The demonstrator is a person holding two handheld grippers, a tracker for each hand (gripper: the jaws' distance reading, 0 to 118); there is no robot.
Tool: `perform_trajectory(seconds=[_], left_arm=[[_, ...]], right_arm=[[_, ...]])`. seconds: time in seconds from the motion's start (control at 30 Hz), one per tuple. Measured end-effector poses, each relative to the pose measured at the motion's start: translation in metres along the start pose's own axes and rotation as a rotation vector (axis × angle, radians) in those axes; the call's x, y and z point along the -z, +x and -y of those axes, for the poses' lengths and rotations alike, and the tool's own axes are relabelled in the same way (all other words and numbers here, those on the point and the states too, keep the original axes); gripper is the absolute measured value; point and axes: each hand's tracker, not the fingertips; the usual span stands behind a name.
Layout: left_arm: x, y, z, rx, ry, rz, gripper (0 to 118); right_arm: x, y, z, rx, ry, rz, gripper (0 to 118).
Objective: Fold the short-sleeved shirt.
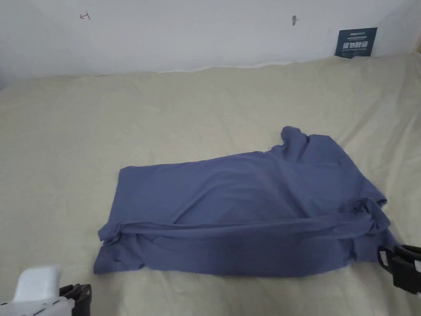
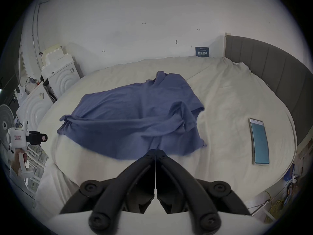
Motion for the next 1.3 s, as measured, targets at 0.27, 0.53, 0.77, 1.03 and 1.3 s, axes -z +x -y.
perform_trajectory(seconds=[0.27,0.53,0.77,1.03,1.3], left_arm=[[0.024,-0.01,-0.01,-0.023,-0.018,0.024,0],[0.059,-0.013,-0.054,0.014,-0.019,0.031,114],[0.111,-0.015,-0.057,0.013,-0.136,-0.027,116],[0.103,-0.01,-0.046,0.104,-0.136,0.021,87],[0.103,-0.015,-0.054,0.13,-0.136,0.008,9]], right_arm=[[0.003,0.005,0.022,0.059,-0.032,-0.011,0],[0.005,0.009,0.02,0.067,-0.049,0.022,0],[0.007,0.012,0.019,0.099,-0.052,0.024,0],[0.011,0.017,0.023,0.116,-0.081,0.044,0],[0.01,0.036,0.027,0.133,-0.079,0.059,0]])
